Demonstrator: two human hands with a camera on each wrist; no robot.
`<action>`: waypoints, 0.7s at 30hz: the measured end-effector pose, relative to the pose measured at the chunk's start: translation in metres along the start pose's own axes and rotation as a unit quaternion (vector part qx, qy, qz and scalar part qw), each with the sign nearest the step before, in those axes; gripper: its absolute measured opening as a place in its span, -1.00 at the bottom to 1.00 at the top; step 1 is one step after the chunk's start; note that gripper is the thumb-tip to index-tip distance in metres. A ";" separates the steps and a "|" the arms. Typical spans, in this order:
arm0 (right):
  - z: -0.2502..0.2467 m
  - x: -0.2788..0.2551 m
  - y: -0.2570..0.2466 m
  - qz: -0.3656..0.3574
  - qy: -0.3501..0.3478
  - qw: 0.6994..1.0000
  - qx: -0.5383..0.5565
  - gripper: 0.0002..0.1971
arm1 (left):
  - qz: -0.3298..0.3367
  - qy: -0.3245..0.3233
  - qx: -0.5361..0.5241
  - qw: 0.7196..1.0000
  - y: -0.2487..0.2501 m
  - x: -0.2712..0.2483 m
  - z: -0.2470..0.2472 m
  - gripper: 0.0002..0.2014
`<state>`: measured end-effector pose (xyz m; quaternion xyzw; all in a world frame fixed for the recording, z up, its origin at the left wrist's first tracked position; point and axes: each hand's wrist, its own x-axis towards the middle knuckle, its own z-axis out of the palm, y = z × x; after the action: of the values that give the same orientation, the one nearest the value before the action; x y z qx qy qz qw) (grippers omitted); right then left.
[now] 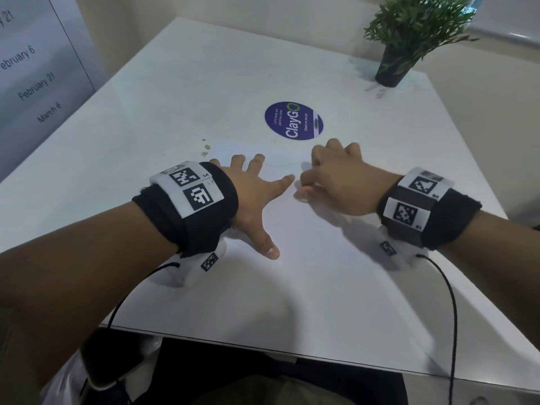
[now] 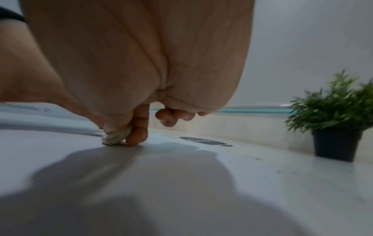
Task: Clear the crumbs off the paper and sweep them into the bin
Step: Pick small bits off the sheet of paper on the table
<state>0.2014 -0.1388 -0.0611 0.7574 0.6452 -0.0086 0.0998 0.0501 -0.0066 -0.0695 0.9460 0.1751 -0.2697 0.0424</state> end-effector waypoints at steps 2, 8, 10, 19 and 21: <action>-0.001 0.002 0.001 -0.004 0.022 1.000 -0.002 -0.59 | 0.001 0.001 -0.001 1.000 0.000 0.000 0.000 0.41; 0.002 0.001 -0.011 -0.049 -0.018 0.998 0.018 -0.55 | -0.001 0.004 0.004 1.000 0.001 -0.003 0.000 0.48; -0.002 0.006 0.005 0.007 -0.006 1.000 -0.009 -0.43 | -0.006 0.005 0.008 1.000 0.001 -0.003 -0.001 0.50; 0.002 0.001 -0.010 -0.065 -0.029 0.997 0.042 -0.50 | -0.004 0.005 0.020 1.000 -0.001 0.000 0.001 0.52; 0.001 0.006 0.006 -0.005 0.005 1.000 0.022 -0.43 | -0.005 0.005 0.021 1.000 -0.001 0.000 0.001 0.52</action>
<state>0.2089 -0.1340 -0.0626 0.7562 0.6491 -0.0197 0.0801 0.0495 -0.0059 -0.0703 0.9470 0.1745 -0.2691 0.0206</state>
